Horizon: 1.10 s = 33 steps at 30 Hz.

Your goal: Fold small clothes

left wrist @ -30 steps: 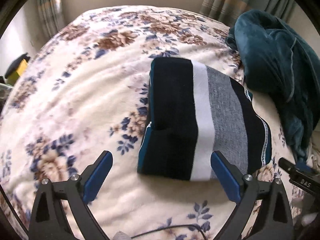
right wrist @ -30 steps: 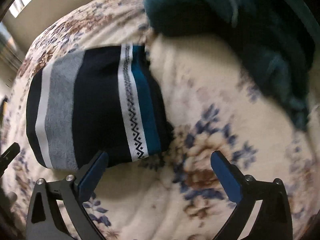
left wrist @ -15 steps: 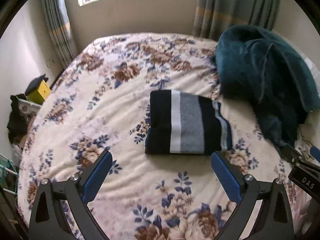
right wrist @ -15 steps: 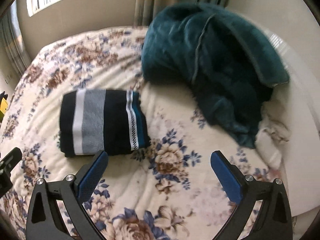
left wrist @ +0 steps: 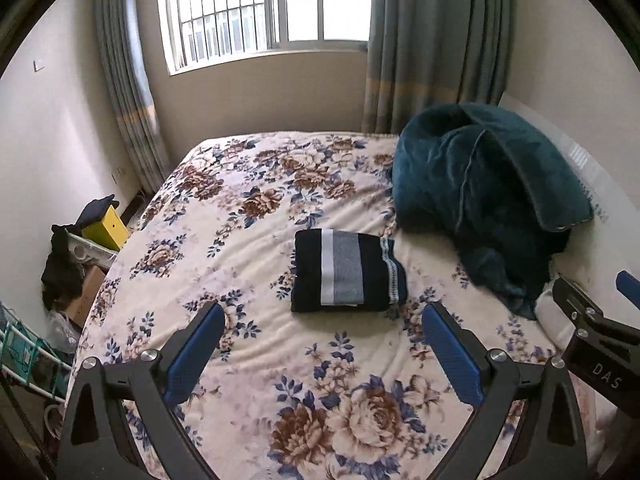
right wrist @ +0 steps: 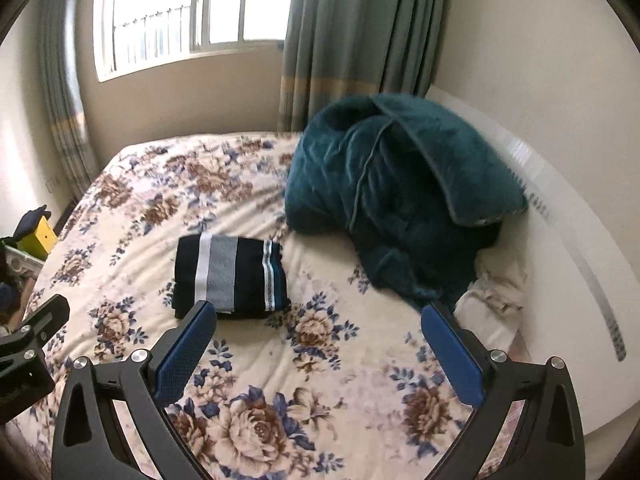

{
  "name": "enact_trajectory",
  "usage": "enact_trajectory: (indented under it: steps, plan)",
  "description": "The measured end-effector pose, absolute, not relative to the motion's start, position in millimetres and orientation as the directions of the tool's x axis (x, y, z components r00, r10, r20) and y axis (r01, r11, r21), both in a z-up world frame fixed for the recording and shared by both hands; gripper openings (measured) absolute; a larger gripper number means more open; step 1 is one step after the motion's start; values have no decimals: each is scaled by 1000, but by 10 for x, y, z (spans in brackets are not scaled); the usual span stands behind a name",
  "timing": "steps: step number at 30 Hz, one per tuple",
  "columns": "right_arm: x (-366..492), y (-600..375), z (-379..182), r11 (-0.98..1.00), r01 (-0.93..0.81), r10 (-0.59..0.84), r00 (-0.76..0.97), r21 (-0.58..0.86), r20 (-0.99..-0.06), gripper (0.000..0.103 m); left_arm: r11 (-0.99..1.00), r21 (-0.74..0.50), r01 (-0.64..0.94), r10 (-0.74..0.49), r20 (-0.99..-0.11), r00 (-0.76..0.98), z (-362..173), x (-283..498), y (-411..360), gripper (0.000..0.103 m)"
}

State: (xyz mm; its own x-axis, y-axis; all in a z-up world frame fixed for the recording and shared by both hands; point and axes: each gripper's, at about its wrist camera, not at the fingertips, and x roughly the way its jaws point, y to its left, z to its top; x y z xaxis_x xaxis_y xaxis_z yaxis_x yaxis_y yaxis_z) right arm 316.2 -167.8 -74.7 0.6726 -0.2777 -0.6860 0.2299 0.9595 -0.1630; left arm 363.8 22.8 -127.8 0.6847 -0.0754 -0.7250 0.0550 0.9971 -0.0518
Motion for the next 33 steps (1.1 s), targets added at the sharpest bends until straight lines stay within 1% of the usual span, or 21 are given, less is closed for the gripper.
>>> enact_trajectory:
  steps: [6, 15, 23, 30, 33]
  plan:
    - [2557, -1695, -235, 966, 212, -254, 714, -144, -652, 103, 998, -59, 35, -66, -698, 713, -914, 3193, 260, 101]
    - [1915, -1650, 235, 976, 182, -218, 761, -122, -611, 103, 999, -53, 10, -44, -671, 740, -759, 2819, 272, 101]
    - [1716, -1654, 390, 982, 142, -189, 778, -126, -600, 103, 998, -60, -8, -33, -653, 756, -691, 2675, 263, 101]
    - [1734, -1736, 412, 987, 116, -161, 783, -114, -601, 103, 998, -56, -21, -21, -649, 761, -662, 2612, 242, 101]
    - [1721, -1756, 415, 988, 114, -156, 781, -108, -605, 103, 998, -56, -35, -10, -646, 763, -640, 2582, 249, 103]
